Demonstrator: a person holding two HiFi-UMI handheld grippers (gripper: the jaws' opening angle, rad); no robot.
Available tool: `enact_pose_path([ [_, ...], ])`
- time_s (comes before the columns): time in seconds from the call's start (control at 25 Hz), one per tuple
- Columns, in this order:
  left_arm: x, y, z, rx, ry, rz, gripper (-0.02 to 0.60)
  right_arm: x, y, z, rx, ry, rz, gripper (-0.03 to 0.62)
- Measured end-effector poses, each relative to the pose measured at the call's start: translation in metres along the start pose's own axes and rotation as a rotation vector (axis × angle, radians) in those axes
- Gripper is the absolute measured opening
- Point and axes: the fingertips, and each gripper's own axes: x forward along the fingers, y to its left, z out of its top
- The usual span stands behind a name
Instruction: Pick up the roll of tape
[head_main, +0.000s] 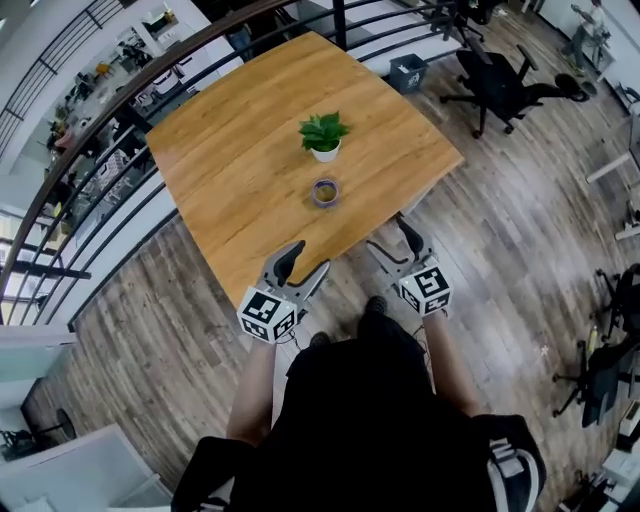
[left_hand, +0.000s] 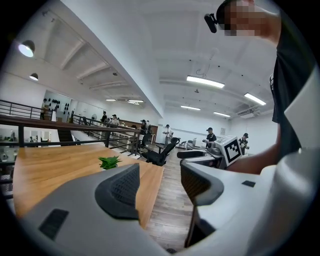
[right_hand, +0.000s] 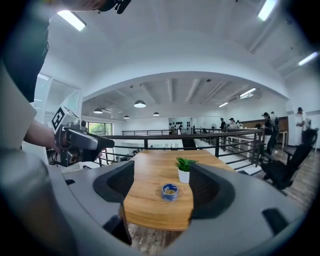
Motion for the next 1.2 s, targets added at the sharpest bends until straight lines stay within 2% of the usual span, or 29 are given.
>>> enact_pose_path([
  [0.4, 0.027, 0.002, 0.001, -0.019, -0.008, 0.139, 0.261, 0.021, -0.033, 0.001, -0.027, 0.001, 0.138, 0.357],
  [0.6, 0.040, 0.000, 0.010, -0.007, -0.031, 0.188, 0.261, 0.022, -0.049, -0.002, -0.026, 0.010, 0.176, 0.357],
  [0.84, 0.054, 0.001, 0.008, -0.009, -0.022, 0.213, 0.261, 0.025, -0.064, -0.008, -0.021, 0.019, 0.199, 0.353],
  [1.2, 0.069, 0.016, 0.007, -0.032, 0.004, 0.181, 0.261, 0.045, -0.067, -0.010, -0.019, 0.046, 0.205, 0.338],
])
